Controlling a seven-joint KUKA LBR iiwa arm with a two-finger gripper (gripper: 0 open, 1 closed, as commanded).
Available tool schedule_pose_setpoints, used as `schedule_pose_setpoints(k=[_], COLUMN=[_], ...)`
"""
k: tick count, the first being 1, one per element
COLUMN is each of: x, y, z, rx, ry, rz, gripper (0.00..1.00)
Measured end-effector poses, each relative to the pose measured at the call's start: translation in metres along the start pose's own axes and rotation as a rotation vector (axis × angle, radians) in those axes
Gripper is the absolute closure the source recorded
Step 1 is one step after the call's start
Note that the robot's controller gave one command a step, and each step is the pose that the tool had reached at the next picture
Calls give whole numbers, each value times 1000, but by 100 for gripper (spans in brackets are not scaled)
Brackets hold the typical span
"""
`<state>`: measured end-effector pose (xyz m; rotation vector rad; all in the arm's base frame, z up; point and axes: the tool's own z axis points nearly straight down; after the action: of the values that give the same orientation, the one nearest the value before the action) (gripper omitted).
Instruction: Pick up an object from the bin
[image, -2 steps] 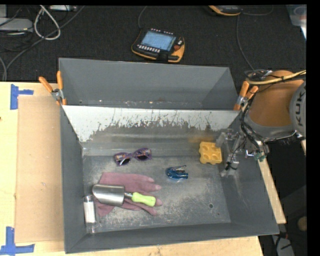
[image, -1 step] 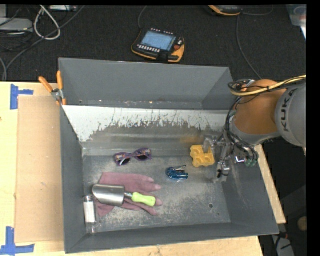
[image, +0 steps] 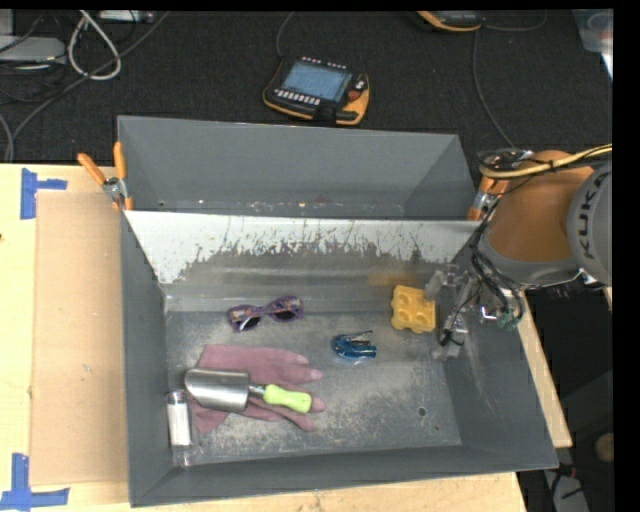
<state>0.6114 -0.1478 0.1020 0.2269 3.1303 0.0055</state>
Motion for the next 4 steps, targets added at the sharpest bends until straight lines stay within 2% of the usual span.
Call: schedule_pose_setpoints(k=[1, 2, 3, 4], x=[3, 2, 4, 15], y=[5, 3, -1, 69], z=[-22, -23, 3, 29], rx=[1, 1, 1, 3], ry=[3, -11, -1, -16], rz=[38, -76, -128, -427], gripper=[0, 0, 0, 0])
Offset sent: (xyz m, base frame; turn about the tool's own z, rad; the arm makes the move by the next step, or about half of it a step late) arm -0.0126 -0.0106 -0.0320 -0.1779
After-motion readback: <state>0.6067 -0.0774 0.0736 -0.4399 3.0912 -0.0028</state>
